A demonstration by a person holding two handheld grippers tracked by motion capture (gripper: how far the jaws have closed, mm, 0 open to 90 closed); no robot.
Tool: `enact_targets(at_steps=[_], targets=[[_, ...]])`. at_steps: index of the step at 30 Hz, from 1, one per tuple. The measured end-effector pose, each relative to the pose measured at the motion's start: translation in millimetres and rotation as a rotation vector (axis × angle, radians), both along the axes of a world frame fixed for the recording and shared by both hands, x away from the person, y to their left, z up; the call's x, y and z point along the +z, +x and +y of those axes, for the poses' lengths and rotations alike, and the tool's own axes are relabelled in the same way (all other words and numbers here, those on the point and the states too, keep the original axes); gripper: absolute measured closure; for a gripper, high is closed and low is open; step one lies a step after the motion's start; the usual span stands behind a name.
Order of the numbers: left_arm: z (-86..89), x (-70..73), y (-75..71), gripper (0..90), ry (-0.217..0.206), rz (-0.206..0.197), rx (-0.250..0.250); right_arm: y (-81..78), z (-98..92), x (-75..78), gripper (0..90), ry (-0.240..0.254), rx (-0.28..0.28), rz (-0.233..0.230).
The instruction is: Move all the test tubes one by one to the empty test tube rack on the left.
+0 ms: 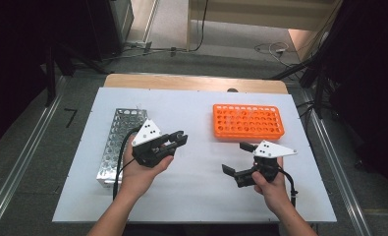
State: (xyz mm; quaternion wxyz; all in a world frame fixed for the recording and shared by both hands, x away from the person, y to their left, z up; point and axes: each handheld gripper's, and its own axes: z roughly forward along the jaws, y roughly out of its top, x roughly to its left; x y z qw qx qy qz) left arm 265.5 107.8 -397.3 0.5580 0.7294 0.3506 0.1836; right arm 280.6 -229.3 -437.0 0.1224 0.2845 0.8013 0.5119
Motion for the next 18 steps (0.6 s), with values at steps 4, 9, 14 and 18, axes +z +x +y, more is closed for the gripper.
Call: enact_targets(at_steps=[4,9,14,18], targets=[[7.7,3.3,2.9,75.1,-0.009,-0.006,0.018,0.4,-12.7,-0.8,0.0,0.003,-0.005,0.007],[17.4,4.6,8.0,75.1,-0.016,-0.005,0.038,0.3,-28.3,-1.0,0.0,0.003,-0.012,0.005],[26.2,7.0,12.2,75.0,-0.013,-0.006,0.068,-1.0,-43.3,-1.5,0.0,0.005,-0.029,0.005],[33.7,10.0,15.0,75.1,-0.013,-0.011,0.090,-1.5,-53.7,-2.8,0.0,-0.002,-0.045,0.010]])
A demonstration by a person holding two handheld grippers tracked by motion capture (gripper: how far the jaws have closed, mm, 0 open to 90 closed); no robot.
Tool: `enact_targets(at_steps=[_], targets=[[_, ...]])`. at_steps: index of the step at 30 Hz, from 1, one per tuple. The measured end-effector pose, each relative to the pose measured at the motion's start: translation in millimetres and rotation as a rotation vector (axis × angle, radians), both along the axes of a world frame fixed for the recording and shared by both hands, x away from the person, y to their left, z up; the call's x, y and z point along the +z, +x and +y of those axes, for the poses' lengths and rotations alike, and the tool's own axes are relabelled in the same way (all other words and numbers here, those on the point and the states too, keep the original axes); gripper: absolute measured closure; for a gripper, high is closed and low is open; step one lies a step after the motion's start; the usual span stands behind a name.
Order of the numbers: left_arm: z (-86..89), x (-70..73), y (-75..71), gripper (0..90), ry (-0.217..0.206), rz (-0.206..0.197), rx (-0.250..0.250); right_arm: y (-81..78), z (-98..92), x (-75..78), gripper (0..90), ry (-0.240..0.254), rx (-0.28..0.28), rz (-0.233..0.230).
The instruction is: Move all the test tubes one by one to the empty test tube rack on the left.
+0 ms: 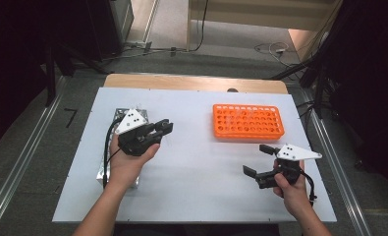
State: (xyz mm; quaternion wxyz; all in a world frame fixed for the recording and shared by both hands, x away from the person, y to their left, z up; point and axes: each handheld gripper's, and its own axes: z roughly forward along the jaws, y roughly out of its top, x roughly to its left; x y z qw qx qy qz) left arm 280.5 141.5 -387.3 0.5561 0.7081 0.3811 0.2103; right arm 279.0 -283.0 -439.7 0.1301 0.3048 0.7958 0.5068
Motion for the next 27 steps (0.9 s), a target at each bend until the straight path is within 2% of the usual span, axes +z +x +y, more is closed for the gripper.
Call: enact_targets(at_steps=[4,15,27], targets=[[6.7,2.7,3.0,75.0,0.007,-0.004,0.021,0.2,-8.2,-2.2,0.0,-0.010,-0.013,-0.003],[28.5,6.1,14.5,75.1,0.004,-0.008,0.092,7.3,-19.5,-4.7,0.0,0.010,-0.040,0.007],[50.2,4.9,31.0,75.1,-0.001,-0.007,0.181,8.7,-21.4,-5.5,0.0,0.013,-0.049,0.012]])
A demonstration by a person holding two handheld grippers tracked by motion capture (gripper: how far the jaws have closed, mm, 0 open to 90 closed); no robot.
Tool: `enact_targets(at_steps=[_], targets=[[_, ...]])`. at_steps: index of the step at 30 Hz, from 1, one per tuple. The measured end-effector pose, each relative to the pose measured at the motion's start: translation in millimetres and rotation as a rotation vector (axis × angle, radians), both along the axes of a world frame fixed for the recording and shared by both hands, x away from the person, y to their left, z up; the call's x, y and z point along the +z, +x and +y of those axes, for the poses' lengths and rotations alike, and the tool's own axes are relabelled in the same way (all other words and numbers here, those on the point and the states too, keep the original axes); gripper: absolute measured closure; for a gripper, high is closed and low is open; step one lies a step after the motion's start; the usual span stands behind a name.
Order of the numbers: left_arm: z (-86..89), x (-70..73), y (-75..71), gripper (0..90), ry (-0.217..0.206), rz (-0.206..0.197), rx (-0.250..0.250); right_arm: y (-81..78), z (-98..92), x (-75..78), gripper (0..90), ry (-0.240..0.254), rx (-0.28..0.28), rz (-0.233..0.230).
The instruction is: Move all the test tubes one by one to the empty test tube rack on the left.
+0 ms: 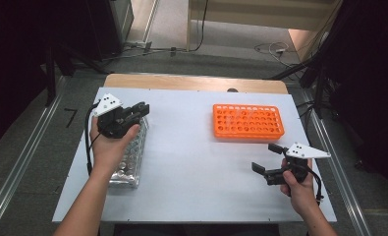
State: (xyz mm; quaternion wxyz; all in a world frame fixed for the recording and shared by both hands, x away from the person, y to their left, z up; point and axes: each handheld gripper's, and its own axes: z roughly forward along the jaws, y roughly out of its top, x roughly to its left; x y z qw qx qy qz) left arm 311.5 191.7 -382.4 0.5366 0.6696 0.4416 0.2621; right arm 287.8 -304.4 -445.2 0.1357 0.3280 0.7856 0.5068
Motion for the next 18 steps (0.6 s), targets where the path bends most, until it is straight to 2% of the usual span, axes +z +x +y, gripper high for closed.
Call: enact_targets(at_steps=[7,18], targets=[[6.3,-5.0,11.5,75.1,0.021,0.003,0.045,-0.3,-1.4,0.4,0.0,0.002,-0.003,-0.004],[14.3,-13.7,26.6,75.1,0.021,0.012,0.108,-0.7,-1.3,0.6,0.0,0.006,0.001,-0.005]])
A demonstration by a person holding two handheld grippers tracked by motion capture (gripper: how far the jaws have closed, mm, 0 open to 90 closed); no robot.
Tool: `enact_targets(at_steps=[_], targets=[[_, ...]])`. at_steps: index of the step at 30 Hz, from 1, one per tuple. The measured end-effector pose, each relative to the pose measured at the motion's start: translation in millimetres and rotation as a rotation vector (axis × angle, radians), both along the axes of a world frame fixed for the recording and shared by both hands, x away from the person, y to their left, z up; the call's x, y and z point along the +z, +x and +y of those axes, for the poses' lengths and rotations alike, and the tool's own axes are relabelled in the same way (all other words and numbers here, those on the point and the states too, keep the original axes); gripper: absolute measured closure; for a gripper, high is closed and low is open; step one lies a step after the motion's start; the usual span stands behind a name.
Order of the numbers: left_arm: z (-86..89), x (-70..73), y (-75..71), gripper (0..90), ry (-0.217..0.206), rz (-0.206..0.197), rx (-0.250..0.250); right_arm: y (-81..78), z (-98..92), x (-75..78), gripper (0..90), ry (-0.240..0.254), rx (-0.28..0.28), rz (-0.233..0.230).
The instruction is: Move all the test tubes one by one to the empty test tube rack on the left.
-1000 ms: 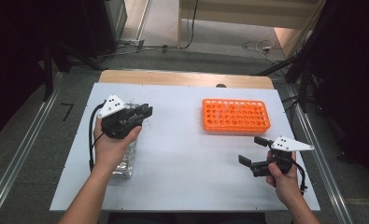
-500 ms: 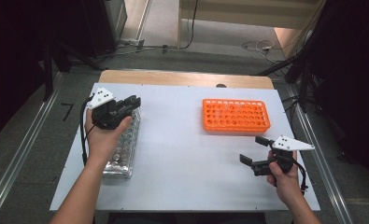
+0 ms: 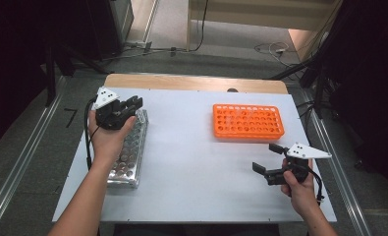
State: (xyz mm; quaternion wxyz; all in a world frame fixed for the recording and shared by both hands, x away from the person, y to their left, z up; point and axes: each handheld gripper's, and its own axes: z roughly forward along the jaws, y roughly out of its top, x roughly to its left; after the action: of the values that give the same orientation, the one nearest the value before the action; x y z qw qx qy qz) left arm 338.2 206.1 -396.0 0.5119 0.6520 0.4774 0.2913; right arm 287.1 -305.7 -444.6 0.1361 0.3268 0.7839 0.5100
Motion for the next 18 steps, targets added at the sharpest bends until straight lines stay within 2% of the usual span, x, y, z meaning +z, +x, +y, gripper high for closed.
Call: enact_targets(at_steps=[7,13,18], targets=[[4.3,-3.7,7.3,75.1,0.001,0.003,0.038,0.4,0.2,-0.2,0.0,0.004,-0.004,0.004],[2.0,-8.1,11.4,75.1,0.047,0.004,0.056,0.5,-0.1,0.1,0.0,0.006,-0.005,0.004],[-0.1,-11.8,14.4,75.1,0.057,0.013,0.058,0.2,0.1,0.1,0.0,0.006,-0.004,0.004]])
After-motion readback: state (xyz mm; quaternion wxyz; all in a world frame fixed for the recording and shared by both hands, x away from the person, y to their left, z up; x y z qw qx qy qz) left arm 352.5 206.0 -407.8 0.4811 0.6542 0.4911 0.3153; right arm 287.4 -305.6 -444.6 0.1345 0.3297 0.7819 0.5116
